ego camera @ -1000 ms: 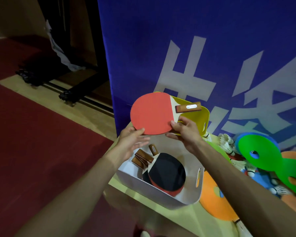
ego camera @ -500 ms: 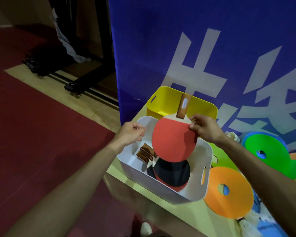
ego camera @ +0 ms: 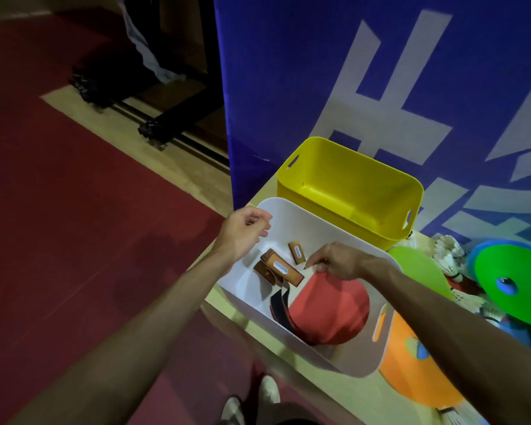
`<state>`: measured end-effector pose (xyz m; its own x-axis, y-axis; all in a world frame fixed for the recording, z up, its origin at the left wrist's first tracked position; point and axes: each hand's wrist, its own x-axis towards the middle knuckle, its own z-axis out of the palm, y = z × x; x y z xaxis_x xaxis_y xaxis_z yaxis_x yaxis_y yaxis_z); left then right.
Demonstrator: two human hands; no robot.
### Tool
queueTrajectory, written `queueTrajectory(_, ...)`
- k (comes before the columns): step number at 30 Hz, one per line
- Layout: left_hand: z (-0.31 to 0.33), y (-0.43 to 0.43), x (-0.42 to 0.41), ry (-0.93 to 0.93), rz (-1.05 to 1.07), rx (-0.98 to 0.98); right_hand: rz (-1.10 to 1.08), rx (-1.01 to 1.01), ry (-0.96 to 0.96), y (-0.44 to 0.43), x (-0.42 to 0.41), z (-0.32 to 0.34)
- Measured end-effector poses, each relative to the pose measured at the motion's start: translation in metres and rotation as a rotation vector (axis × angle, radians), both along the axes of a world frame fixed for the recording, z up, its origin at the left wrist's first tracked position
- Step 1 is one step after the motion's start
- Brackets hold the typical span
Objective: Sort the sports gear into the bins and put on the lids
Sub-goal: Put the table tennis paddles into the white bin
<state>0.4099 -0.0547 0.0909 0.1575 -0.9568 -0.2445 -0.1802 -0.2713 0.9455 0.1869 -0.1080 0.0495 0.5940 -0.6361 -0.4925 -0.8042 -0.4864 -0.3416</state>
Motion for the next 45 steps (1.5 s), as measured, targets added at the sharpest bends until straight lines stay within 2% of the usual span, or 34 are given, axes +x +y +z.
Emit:
queueTrajectory(7, -0.011, -0.004, -0.006, -0.06, -0.023, 0.046, 0.086, 0.082, 0.06, -0.006, 0.025, -0.032)
queueTrajectory(13, -0.011, -0.002, -0.009, -0.076, -0.05, 0.057, -0.016, 0.03, 0.027, -0.008, 0.03, -0.05)
queueTrajectory(25, 0.005, -0.001, -0.028, -0.095, -0.213, 0.077, -0.239, -0.144, -0.157, -0.003, 0.011, -0.002)
queueTrajectory(32, 0.016, 0.005, -0.044, -0.057, -0.332, 0.034, -0.425, -0.195, -0.292, 0.041, -0.015, 0.038)
queueTrajectory(38, 0.019, 0.012, -0.065, 0.022, -0.419, -0.007, -0.686, -0.229, -0.433, 0.093, -0.048, 0.057)
queueTrajectory(45, 0.023, 0.03, -0.101, 0.104, -0.521, -0.045, -0.936, -0.264, -0.407, 0.146, -0.1, 0.073)
